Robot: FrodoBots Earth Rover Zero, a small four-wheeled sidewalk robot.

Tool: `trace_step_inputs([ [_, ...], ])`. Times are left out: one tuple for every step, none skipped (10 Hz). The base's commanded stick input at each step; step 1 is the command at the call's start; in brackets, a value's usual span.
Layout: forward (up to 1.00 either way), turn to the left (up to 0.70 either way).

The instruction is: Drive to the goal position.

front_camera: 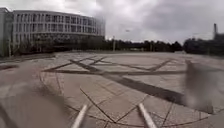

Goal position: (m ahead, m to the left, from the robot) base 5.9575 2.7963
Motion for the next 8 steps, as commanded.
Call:
trace_step_inputs([
  [1.0,-0.27],
  [1.0,-0.27],
  [1.0,-0.27],
  [1.0,-0.27],
  [1.0,-0.13],
  [1.0,0.0],
  [1.0,0.0],
  [1.0,0.0],
])
